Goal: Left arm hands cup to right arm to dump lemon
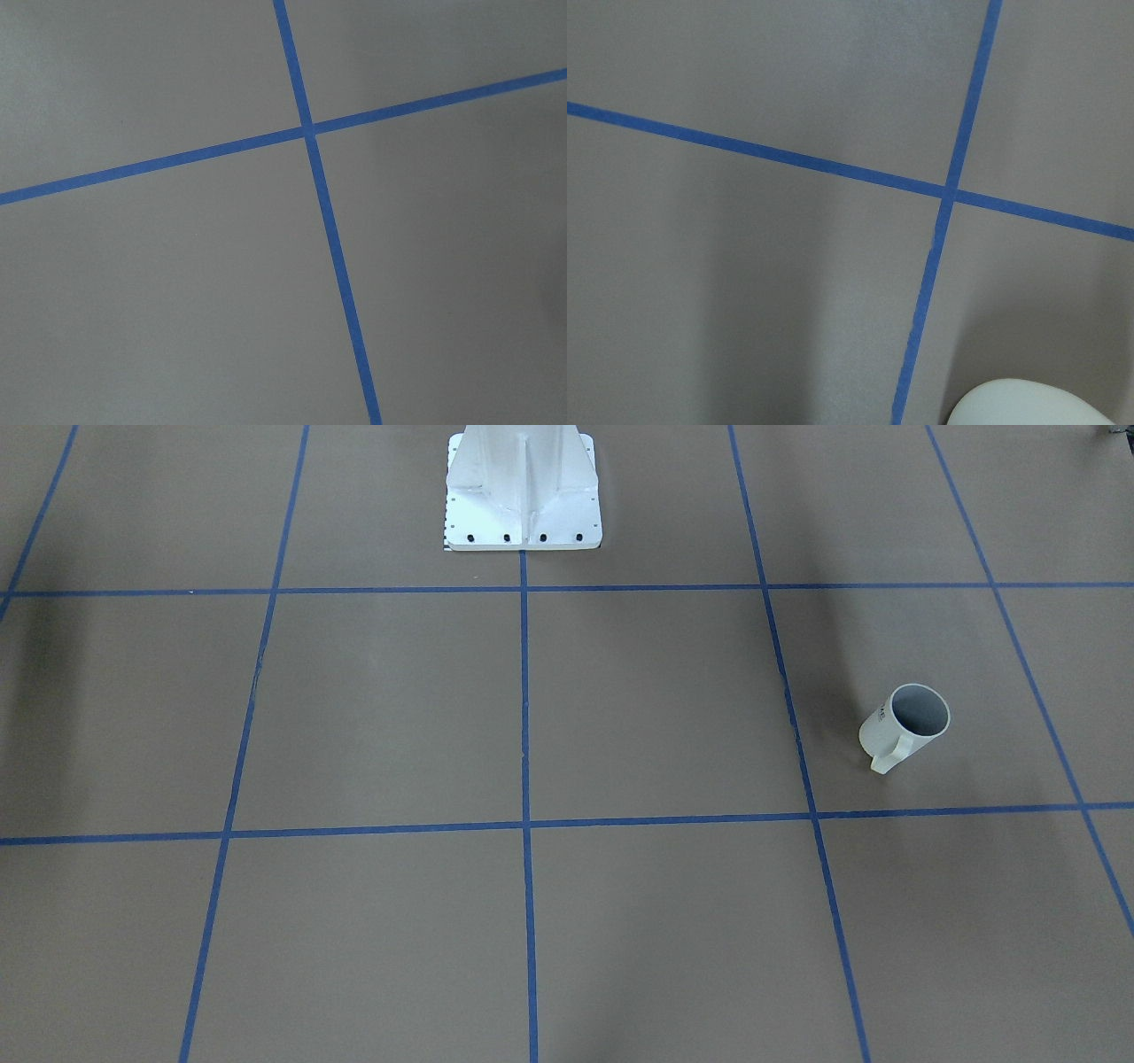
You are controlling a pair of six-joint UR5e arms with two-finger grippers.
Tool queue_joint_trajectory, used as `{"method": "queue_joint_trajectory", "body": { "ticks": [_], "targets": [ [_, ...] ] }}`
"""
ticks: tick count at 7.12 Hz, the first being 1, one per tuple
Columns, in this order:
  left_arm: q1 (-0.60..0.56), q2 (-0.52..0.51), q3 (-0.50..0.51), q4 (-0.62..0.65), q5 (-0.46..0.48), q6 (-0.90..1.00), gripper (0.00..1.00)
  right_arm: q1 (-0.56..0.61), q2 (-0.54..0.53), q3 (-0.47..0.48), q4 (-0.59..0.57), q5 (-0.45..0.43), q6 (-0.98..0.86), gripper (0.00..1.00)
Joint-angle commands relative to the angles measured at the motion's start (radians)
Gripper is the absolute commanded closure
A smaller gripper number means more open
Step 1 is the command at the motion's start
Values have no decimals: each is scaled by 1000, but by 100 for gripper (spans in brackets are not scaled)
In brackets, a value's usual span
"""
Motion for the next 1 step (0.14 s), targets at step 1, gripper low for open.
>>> {"method": "queue_joint_trajectory", "body": {
  "ticks": [1],
  "targets": [
    [0, 1, 2, 0, 1, -2, 0, -1, 0, 1, 0, 0, 0, 0]
  ]
}}
